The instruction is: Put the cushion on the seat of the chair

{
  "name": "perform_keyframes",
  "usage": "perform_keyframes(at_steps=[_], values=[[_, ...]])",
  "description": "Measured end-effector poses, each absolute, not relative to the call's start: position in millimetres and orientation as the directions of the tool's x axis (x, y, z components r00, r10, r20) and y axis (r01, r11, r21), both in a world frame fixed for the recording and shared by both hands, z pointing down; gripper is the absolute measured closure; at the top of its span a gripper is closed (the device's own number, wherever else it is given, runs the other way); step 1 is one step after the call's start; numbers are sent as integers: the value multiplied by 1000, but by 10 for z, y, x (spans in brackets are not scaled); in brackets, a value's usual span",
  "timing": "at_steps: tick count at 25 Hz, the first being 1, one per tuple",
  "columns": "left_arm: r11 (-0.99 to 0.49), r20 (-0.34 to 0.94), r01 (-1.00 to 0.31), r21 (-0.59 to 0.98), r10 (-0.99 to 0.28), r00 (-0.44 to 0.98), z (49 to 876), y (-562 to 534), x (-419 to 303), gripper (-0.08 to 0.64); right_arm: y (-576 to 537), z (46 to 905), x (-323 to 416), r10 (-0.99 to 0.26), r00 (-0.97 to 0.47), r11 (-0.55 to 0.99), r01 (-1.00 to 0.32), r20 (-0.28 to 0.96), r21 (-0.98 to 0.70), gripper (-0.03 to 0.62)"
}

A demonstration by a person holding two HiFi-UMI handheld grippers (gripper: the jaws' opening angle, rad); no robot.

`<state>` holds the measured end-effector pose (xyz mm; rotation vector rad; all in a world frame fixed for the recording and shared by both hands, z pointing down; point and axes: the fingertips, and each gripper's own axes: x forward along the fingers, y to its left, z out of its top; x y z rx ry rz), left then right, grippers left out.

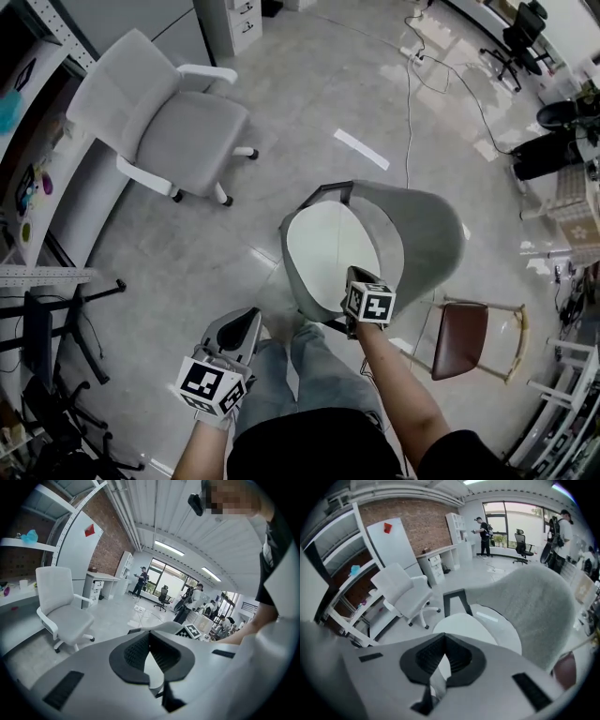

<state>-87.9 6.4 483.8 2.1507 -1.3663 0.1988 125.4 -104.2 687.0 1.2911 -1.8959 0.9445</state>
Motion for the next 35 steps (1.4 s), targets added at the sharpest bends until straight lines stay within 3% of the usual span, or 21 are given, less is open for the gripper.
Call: perform_keyframes(at_steps=[13, 35], values=[[-346, 292, -881, 323, -849, 441, 4191, -268, -1151, 549, -1301, 4909, 96, -613, -571, 561, -801, 547, -208, 584], [-409, 56, -900, 149, -905, 421, 2771, -493, -1408, 549, -1048, 2726, -749, -590, -791, 787, -608, 160, -103, 584]])
